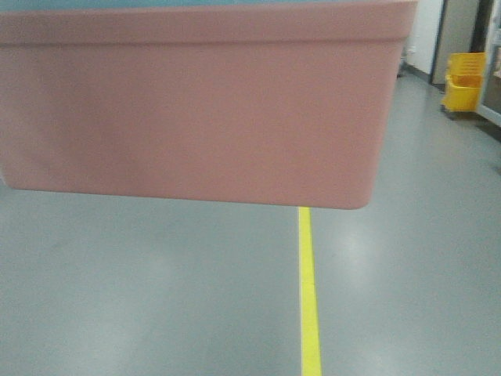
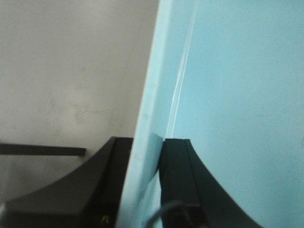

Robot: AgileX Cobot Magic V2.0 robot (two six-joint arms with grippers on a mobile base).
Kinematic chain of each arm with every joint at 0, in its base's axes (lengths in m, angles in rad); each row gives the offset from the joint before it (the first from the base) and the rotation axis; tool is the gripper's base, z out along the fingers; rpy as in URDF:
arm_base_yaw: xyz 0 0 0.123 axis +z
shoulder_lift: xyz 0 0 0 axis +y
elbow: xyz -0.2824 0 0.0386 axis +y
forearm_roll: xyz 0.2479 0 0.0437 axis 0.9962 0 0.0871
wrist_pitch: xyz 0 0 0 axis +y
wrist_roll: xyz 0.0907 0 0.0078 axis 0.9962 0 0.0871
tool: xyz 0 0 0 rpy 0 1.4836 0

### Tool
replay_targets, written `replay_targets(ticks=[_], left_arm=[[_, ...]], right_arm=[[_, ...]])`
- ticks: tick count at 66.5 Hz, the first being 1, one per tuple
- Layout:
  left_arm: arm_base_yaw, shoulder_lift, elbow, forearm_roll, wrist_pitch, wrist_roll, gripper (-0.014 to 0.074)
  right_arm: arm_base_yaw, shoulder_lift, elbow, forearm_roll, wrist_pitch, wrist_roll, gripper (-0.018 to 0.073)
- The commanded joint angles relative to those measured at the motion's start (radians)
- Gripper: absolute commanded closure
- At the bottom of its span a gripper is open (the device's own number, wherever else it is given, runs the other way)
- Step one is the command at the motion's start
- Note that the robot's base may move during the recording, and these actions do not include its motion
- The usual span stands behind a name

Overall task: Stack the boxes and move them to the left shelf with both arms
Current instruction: 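Hold the stacked bins with both grippers while the base turns away from the table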

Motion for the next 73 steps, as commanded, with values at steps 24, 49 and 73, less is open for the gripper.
replay_targets(ticks=[24, 49, 73], left_arm=[[-0.053, -0.048, -0.047, -0.096, -0.227, 0.003, 0.0605], [-0.053, -0.048, -0.047, -0.096, -0.227, 0.003, 0.0605], [-0.053, -0.048, -0.047, -0.098, -0.227, 0.003, 0.0605]], right_arm=[[0.033, -0.038, -0.041, 0.075, -0.259, 0.004, 0.0504], [0.033, -0.038, -0.041, 0.075, -0.259, 0.004, 0.0504], [0.033, -0.038, -0.041, 0.075, -0.259, 0.004, 0.0504]])
